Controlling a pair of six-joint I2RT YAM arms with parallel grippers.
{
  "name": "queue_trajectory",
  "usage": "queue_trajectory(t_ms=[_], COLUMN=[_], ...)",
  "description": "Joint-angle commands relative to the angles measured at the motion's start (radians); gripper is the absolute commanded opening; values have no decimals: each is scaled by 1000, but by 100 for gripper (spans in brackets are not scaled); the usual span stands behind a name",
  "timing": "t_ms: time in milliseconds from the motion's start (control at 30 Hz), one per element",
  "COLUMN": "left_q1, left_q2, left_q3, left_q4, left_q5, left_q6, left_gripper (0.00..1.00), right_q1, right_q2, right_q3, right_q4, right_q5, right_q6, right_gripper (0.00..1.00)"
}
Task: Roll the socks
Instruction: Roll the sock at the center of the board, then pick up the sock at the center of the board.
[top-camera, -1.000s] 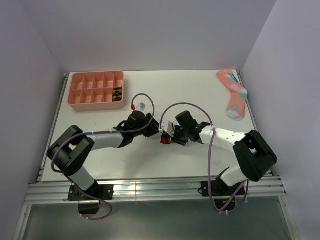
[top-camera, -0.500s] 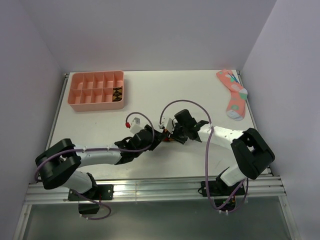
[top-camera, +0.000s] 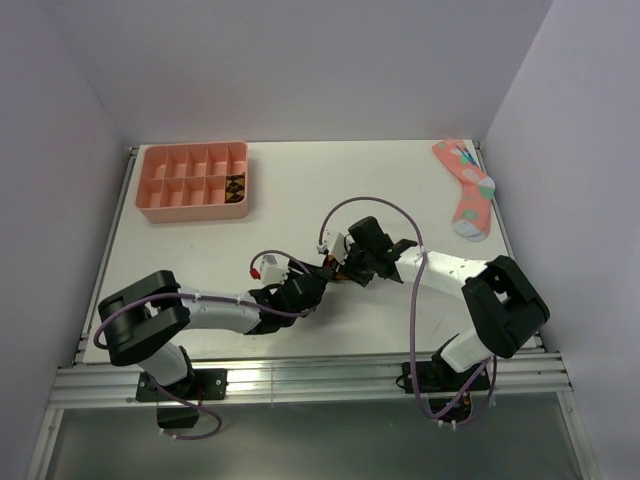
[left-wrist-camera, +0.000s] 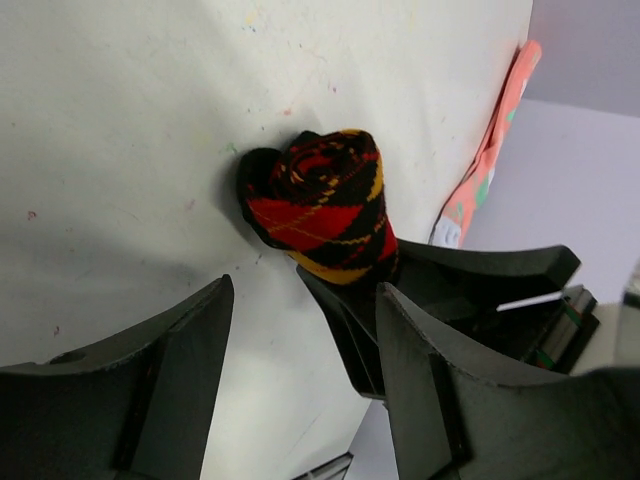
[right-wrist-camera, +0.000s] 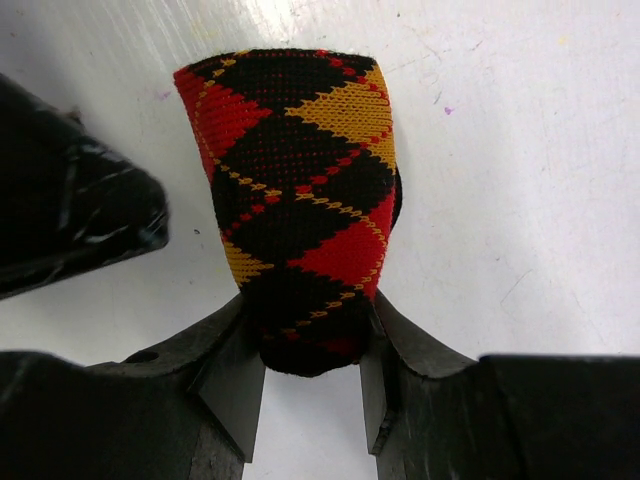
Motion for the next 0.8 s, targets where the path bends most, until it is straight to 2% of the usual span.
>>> queue_trajectory(t_ms=[0,233,600,767], left_q1=[-8,-3,57,75], left_q2=[33,94,214,244], left_q3=[2,13,30,53], left_q4=[67,171,346,369], left_q5=[-79,-121,-50,-20], left_q6=[-138,-161,-141,-104], left_gripper=[64,65,65,66], right_q1=[-1,-3,-1,-1], right_q2=[8,10,-23,-38], right_q3=[50,54,67,61], right_q4=[22,13,-29,-33], right_q5=[-7,-15,-48,-64], right_q6=[17,19,14,7], right_gripper=[18,18,18,18])
